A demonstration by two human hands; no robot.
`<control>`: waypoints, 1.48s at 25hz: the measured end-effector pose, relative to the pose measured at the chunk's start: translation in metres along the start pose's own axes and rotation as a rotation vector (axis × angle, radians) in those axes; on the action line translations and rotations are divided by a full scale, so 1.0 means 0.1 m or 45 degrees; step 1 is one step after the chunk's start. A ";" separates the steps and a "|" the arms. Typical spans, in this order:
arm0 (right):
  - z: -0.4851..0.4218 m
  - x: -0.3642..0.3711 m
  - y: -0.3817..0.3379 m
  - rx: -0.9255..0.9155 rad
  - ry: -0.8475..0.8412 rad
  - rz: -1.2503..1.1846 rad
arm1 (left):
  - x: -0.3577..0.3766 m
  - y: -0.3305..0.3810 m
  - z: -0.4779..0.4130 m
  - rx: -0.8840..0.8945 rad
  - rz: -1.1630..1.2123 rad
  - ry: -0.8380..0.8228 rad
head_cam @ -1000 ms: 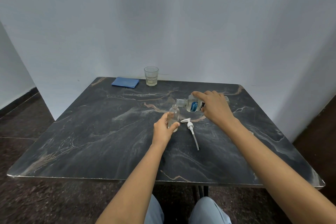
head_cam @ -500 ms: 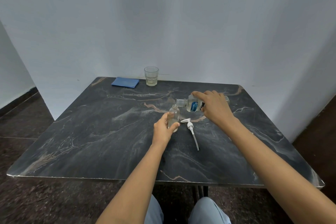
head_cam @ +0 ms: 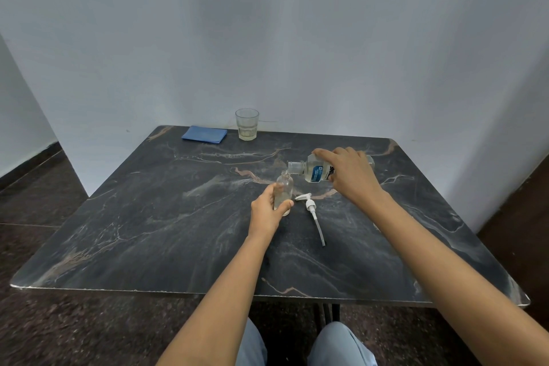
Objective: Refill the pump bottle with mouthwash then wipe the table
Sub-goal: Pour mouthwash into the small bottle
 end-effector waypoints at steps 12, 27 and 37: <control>-0.02 0.00 0.00 -0.003 -0.009 0.020 | 0.00 0.02 0.01 -0.005 0.008 -0.011; -0.02 -0.01 -0.02 -0.023 0.001 0.038 | -0.01 0.03 0.02 0.004 0.012 -0.010; -0.03 -0.01 -0.02 -0.025 0.019 0.060 | -0.01 0.01 0.01 0.001 0.008 -0.014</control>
Point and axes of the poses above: each hand's wrist, its own z-axis away from the middle knuckle, its own x-axis out of the palm, y = z × x, the point moved 4 cm from there along -z, towards the middle knuckle, and after that the axes turned 7 degrees about x, right-handed, at the moved point
